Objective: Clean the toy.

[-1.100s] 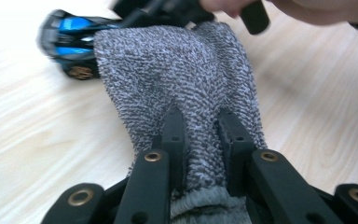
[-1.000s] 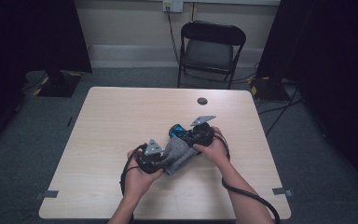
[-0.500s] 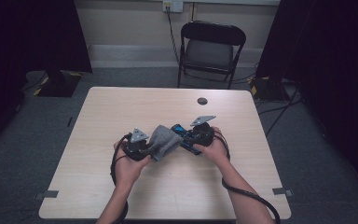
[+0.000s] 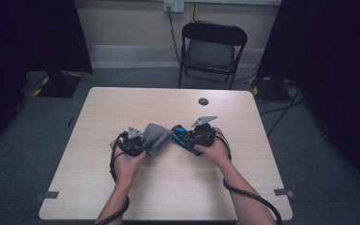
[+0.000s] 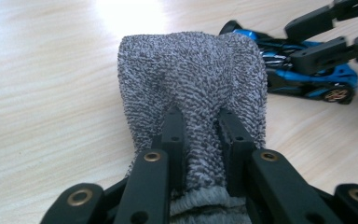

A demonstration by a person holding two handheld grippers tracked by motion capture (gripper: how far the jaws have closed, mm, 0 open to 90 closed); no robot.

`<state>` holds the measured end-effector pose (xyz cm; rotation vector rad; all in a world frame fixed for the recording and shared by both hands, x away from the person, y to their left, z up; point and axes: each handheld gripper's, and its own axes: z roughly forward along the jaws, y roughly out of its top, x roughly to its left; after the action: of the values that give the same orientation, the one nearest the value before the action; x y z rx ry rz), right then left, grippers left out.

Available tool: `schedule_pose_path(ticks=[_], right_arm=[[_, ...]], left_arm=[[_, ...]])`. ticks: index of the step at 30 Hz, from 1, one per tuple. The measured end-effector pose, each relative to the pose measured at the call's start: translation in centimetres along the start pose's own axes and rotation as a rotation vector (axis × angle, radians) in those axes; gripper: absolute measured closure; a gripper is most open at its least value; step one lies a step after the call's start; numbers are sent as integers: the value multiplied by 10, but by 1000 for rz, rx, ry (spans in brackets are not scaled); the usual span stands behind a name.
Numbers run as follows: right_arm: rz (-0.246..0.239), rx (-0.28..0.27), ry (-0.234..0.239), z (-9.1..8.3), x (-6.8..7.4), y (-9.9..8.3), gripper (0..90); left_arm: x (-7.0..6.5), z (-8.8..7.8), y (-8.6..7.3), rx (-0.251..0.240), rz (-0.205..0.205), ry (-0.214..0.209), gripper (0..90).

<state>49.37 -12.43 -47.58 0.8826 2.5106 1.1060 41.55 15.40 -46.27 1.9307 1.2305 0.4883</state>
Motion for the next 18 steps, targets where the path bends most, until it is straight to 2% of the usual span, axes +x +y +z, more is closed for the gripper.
schedule_pose_path(ticks=[9, 12, 18], right_arm=[[-1, 2, -2, 0, 0, 0, 499], [-1, 0, -1, 0, 0, 0, 499], [1, 3, -2, 0, 0, 0, 499]], left_arm=[[7, 5, -4, -2, -29, 53, 754], [7, 8, -6, 34, -2, 70, 753], [-8, 15, -10, 69, 33, 21, 753]])
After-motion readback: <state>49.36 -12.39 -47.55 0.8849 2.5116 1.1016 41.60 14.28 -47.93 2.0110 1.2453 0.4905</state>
